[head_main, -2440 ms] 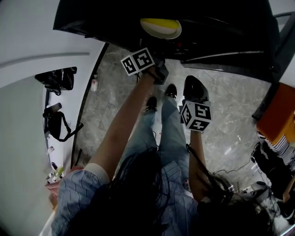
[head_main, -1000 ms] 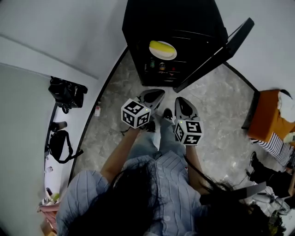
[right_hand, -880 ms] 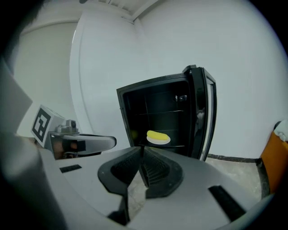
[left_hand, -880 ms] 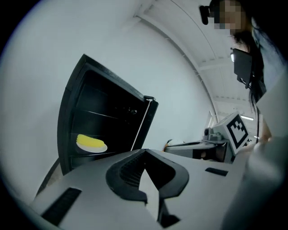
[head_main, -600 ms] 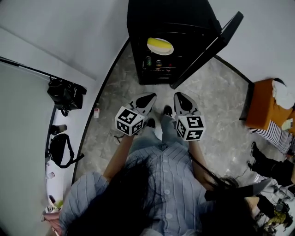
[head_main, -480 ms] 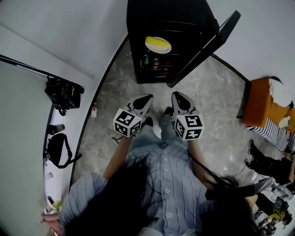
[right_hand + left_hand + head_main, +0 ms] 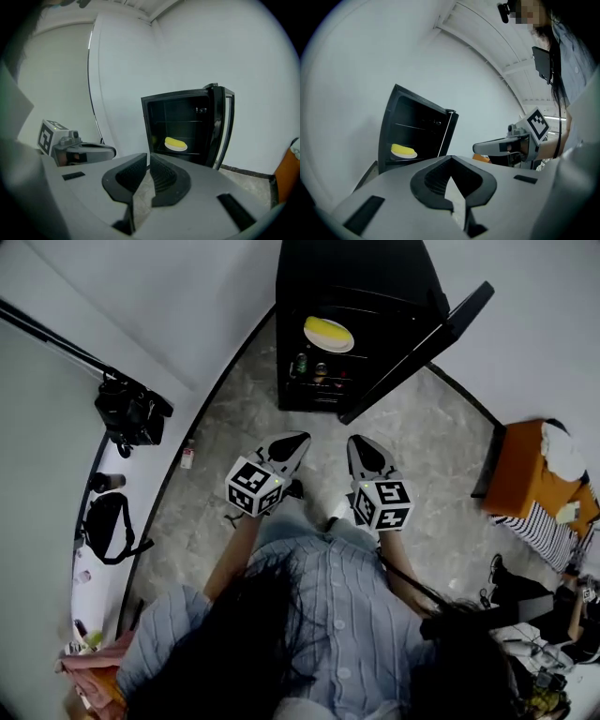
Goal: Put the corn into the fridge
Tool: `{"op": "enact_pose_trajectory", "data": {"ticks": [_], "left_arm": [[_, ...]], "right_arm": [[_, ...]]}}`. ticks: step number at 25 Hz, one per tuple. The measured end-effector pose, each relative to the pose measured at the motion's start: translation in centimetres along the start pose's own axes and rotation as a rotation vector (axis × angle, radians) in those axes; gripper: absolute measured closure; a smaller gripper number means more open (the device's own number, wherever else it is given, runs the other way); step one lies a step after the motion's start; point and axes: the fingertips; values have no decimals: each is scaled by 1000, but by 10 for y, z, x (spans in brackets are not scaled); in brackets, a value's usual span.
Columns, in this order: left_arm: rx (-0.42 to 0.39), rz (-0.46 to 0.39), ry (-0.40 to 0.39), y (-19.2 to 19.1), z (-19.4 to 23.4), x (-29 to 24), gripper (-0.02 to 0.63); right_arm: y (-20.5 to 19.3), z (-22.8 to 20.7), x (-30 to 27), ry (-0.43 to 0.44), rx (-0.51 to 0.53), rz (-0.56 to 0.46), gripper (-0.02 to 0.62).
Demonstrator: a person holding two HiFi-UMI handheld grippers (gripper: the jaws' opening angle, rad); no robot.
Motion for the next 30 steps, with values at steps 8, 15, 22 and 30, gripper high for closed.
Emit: {"op": "enact_pose_trajectory", "data": {"ticks": [8, 15, 22, 30], "left_arm": [[16, -74, 127, 9, -32, 23, 598], [61, -113, 186, -11, -100, 15, 598], [53, -123, 180, -29, -173, -8, 598], [43, -110, 223, -65, -244, 11, 598]], "right_arm": [[-16, -1, 39, 100, 35, -5, 566], [-38, -27, 95, 158, 77, -32, 566], [-67, -46, 147, 213, 92, -37, 566], [-105, -41, 199, 272, 102, -50, 566]]}}
Point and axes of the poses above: the fingertips, and each gripper's own axes: x backward along the fingers, z to its left, y out of its top, and after that the axes turned 10 degrees about -y, right-handed
